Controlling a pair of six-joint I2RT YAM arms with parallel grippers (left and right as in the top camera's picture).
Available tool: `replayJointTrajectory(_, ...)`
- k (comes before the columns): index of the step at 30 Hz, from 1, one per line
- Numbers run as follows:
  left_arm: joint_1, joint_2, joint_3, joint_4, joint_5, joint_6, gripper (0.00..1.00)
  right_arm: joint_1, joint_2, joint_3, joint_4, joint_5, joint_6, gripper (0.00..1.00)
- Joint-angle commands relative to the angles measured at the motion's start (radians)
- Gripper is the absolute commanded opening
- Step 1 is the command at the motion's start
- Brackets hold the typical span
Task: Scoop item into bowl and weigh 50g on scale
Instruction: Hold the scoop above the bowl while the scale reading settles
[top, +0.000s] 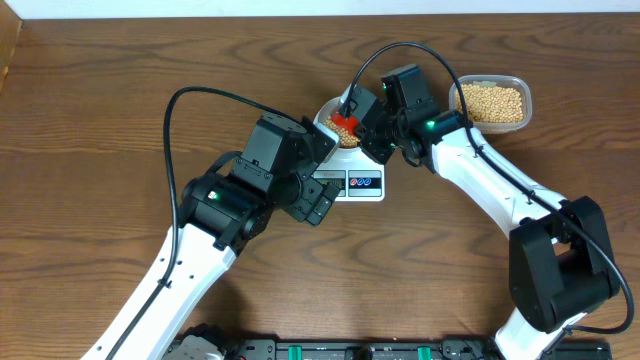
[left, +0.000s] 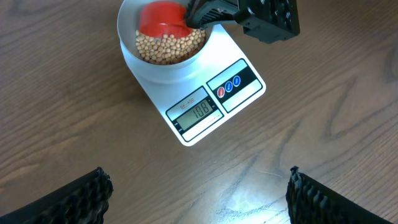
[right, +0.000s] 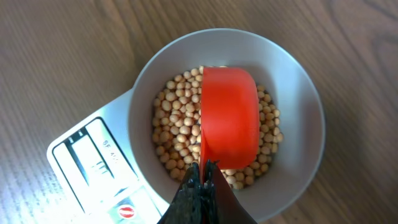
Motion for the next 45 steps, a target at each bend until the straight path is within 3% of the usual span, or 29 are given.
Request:
replayJointTrajectory(1, 0.002, 0.006, 0.007, -0.002, 0.012, 0.016, 0.92, 0.0, 0.012, -0.004, -0.008, -0.055, 0.046, 0.01)
replayJointTrajectory(45, 0.002, 0.006, 0.007, -0.002, 0.012, 0.016, 0.92, -0.142, 0.012, -0.004, 0.023, -0.417, 0.263, 0.01)
